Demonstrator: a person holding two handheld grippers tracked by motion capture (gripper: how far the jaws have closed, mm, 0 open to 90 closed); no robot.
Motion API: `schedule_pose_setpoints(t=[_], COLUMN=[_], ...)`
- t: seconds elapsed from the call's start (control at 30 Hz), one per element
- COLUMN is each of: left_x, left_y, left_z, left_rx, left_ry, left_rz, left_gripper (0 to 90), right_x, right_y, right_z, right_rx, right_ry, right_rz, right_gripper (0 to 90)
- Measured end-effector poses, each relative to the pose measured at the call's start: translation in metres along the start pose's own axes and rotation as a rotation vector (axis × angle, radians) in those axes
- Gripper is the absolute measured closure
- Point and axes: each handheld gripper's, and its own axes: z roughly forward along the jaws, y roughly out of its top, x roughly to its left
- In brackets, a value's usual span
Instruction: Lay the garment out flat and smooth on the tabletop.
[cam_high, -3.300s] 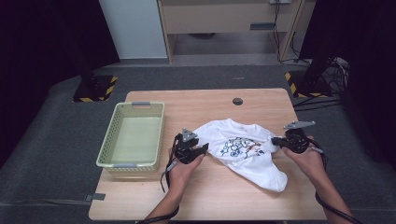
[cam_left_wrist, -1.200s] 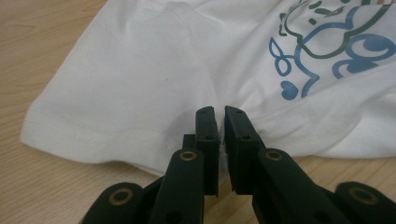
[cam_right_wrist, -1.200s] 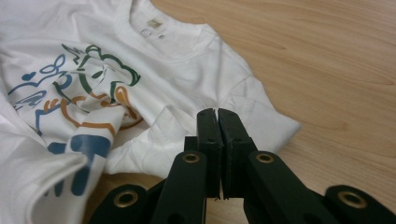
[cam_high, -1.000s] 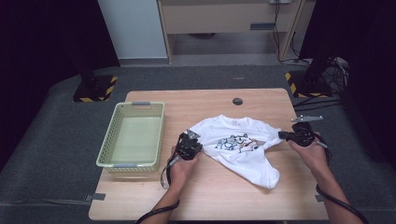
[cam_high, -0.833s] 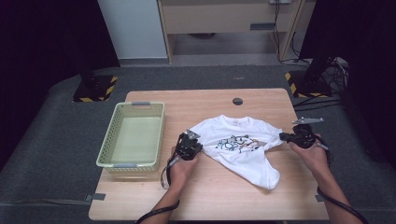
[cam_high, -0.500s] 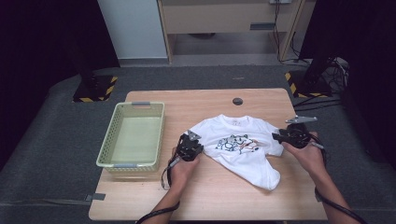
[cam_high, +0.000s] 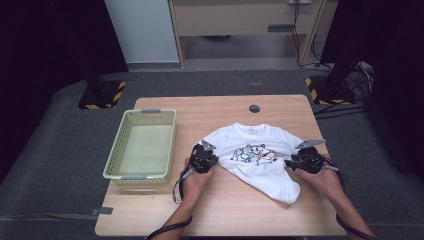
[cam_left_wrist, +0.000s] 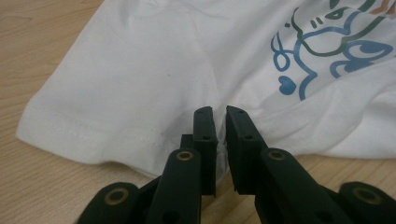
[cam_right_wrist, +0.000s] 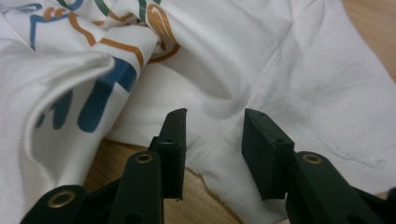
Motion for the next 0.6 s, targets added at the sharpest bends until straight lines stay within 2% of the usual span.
schedule_pose_setpoints(t=[0.13, 0.23, 0.4, 0.47, 0.5, 0.57, 0.6], left_x=[0.0, 0.003, 0.011, 0.012, 0.012, 0.012, 0.011], left_y=[0.005, 0.012, 0.028, 0.034, 0.036, 0.038, 0.04], left_z=[0.005, 0.012, 0.028, 0.033, 0.035, 0.036, 0.035], left_rx=[0.0, 0.002, 0.001, 0.006, 0.008, 0.012, 0.003], left_ry=[-0.001, 0.012, 0.029, 0.044, 0.055, 0.084, 0.082], left_rz=[-0.001, -0.002, -0.032, -0.026, -0.026, -0.01, -0.013], left_gripper=[82.8, 82.6, 82.4, 81.6, 80.3, 70.9, 66.4], right_x=[-0.008, -0.021, -0.037, -0.043, -0.044, -0.046, -0.045], right_y=[0.0, 0.005, 0.019, 0.025, 0.027, 0.031, 0.032], right_z=[0.005, 0.01, 0.022, 0.027, 0.029, 0.03, 0.027], right_rx=[0.001, -0.008, -0.008, -0.012, -0.011, -0.008, -0.028], right_ry=[0.006, -0.009, -0.044, -0.056, -0.058, -0.061, -0.065], right_rz=[0.005, 0.047, 0.077, 0.099, 0.109, 0.118, 0.119], right_gripper=[68.6, 71.1, 71.4, 71.8, 71.7, 70.6, 70.3])
